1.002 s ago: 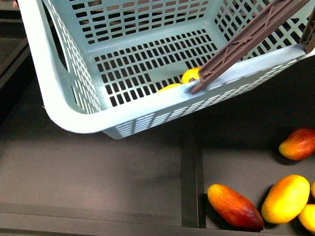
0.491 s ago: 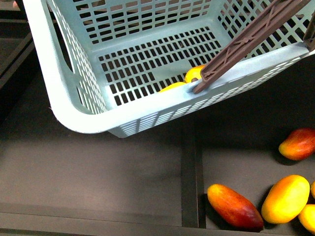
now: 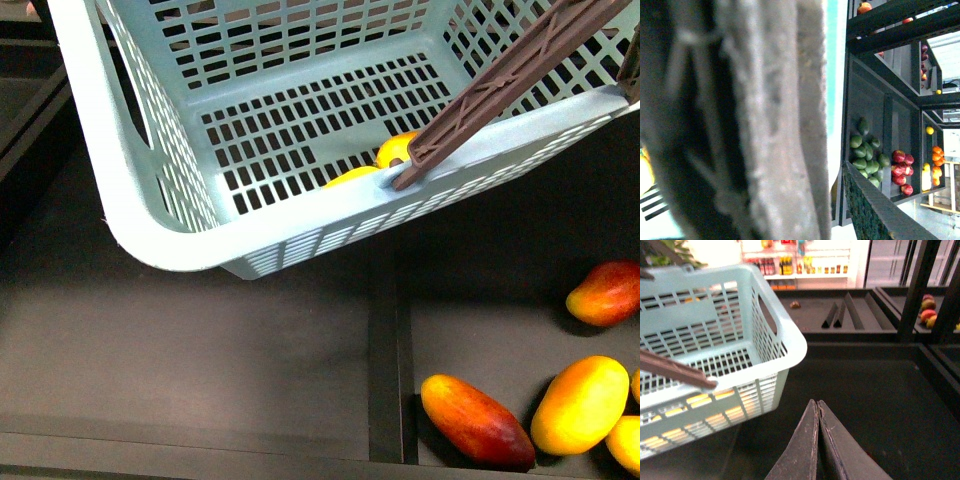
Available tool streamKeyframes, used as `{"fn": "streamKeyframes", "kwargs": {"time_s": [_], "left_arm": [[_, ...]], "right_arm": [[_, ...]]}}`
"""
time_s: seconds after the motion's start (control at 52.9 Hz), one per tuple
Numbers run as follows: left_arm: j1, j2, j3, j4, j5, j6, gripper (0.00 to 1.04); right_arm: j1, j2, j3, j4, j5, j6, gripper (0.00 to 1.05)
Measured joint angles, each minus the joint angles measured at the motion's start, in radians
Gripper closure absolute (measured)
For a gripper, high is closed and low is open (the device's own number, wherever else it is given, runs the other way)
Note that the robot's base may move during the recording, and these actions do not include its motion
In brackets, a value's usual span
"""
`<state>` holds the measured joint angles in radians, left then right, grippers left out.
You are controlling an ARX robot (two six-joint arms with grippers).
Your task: Pick lemon and mango into basket
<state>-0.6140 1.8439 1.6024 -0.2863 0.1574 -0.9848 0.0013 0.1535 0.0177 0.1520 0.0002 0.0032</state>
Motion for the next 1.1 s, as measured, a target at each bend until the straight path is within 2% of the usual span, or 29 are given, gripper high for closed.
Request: {"fn": "streamKeyframes", "kwargs": {"time_s": [0.076,0.359,0.548,0.756,0.813,0.832,0.869,0.907,0.964,1.096], "left_arm": [[0.0,0.0,0.0,0.0,0.001,0.0,0.78],[0.001,0.0,0.0,0.0,0.0,-0.002,0.78],[0.001,0.0,0.0,0.0,0.0,0.0,0.78],[0.001,0.0,0.0,0.0,0.0,0.0,0.78],[-0.014,0.0,-0.006,0.04,-0.203,-0.075,0.79],[-0.017,0.0,-0.008,0.045,-0.245,-0.1,0.79],[-0.021,0.0,-0.016,0.06,-0.384,-0.146,0.79],[-0.021,0.0,-0.019,0.067,-0.464,-0.179,0.8],[-0.007,0.0,-0.025,0.077,-0.534,-0.224,0.8],[0.064,0.005,-0.053,0.111,-0.533,-0.294,0.83]], "right_arm": [[0.0,-0.115,0.0,-0.138,0.001,0.0,1.03],[0.0,-0.146,0.0,-0.15,0.0,0.0,1.0],[0.0,-0.147,0.0,-0.151,0.0,0.0,0.6],[0.0,-0.147,0.0,-0.151,0.0,0.0,0.24],[0.0,-0.148,0.0,-0.151,0.0,0.0,0.13],[0.0,-0.148,0.0,-0.151,0.0,-0.001,0.1],[0.0,-0.148,0.0,-0.151,-0.001,0.0,0.07],[0.0,-0.148,0.0,-0.151,0.0,0.0,0.08],[0.0,-0.148,0.0,-0.151,0.0,0.0,0.09],[0.0,-0.148,0.0,-0.151,0.0,0.0,0.09]]}}
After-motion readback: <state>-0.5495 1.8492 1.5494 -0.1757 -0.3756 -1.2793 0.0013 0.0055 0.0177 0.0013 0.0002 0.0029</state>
